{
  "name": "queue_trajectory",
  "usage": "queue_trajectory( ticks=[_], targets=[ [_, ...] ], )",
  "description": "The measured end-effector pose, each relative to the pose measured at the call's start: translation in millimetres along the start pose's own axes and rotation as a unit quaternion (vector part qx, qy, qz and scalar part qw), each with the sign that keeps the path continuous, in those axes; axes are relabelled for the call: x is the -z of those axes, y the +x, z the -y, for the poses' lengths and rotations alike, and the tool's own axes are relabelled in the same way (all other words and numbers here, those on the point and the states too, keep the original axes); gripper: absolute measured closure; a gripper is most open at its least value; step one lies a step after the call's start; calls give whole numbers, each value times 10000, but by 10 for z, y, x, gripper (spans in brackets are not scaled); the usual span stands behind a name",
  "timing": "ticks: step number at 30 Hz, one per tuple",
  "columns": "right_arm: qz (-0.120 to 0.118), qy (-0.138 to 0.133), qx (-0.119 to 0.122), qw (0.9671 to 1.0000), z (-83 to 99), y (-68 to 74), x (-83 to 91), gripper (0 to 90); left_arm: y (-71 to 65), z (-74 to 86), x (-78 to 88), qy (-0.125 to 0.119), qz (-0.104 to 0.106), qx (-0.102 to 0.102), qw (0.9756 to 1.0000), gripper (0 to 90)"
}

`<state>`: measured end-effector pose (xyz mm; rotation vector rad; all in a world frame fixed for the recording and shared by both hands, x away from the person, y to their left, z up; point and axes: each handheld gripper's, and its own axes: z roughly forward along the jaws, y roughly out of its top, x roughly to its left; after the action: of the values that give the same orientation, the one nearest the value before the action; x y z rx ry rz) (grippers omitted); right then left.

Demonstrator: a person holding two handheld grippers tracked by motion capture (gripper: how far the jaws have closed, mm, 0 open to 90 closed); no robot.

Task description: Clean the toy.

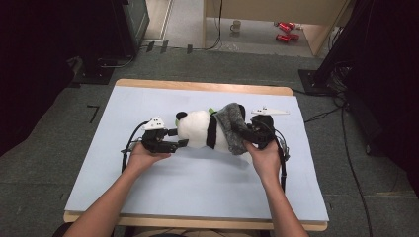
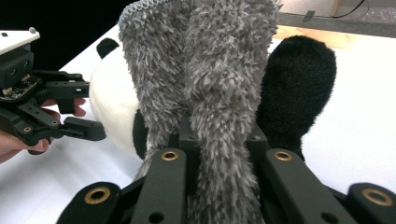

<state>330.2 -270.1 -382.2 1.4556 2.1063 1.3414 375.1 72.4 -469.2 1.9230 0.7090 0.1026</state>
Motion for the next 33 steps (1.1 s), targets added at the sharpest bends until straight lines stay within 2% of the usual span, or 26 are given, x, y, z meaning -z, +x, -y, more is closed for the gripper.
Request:
queue_trajectory(
  ticks=[8, 12, 13, 19, 21, 24, 27, 29, 30, 33],
  targets=[
    [-4, -12, -59, 10000, -41, -48, -34, 767, 24, 32, -55, 19, 23, 9, 10000, 356],
    [15, -29, -85, 10000, -50, -53, -48, 767, 40, 54, -115, -68, 27, 56, 10000, 351],
    [25, -55, -83, 9999, -52, -61, -55, 766, 47, 69, -148, -160, 6, 24, 9999, 351],
    [104, -181, -63, 9998, -55, -84, -83, 746, 45, 79, -209, -291, -33, 271, 9992, 353],
    [142, -199, -44, 9997, -57, -82, -83, 748, 38, 78, -211, -288, -45, 279, 9992, 402],
    [125, -186, -94, 9997, -63, -66, -74, 784, 14, 63, -195, -221, -108, 321, 9992, 558],
    [78, -118, -188, 9997, -97, -26, -47, 797, -32, 26, -171, -70, -202, 372, 9991, 658],
    [37, -151, -175, 9997, -138, 32, -3, 798, -42, 14, -164, -20, -211, 372, 9991, 689],
    [-11, -192, -148, 9997, -160, 69, 19, 798, -57, -10, -146, 96, -173, 352, 9992, 693],
    [-224, -306, -15, 9993, -219, 238, 67, 797, -119, -42, -112, 257, -151, 259, 9992, 703]
  ],
)
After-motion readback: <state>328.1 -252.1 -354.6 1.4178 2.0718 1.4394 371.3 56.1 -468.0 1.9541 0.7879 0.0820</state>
